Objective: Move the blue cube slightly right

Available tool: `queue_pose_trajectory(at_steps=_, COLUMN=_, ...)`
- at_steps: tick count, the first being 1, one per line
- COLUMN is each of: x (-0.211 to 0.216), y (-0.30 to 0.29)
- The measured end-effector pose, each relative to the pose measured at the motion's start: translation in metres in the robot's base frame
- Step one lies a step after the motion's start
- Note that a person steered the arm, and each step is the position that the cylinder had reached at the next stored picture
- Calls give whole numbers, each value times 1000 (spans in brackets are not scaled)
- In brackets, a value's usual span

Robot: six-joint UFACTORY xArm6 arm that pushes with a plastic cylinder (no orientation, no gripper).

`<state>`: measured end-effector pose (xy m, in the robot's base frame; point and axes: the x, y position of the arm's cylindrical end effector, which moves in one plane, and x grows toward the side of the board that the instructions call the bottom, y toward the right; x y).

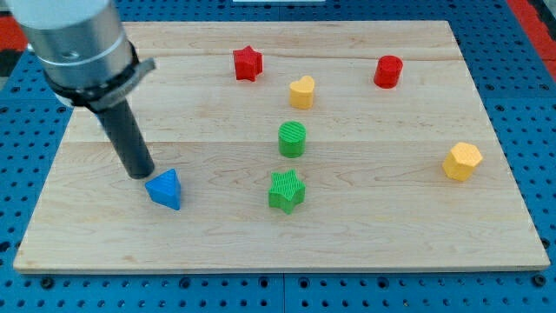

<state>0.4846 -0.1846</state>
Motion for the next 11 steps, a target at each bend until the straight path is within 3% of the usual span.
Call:
queue_pose_trajectory(at_steps=1, x=-5, y=-50)
queue_pose_trajectory(at_steps=3, x=-71, y=-97)
queue_pose_trajectory(at_steps=8, x=-97, y=-17)
queue_pose_trajectory(at_steps=11, x=-78, y=9)
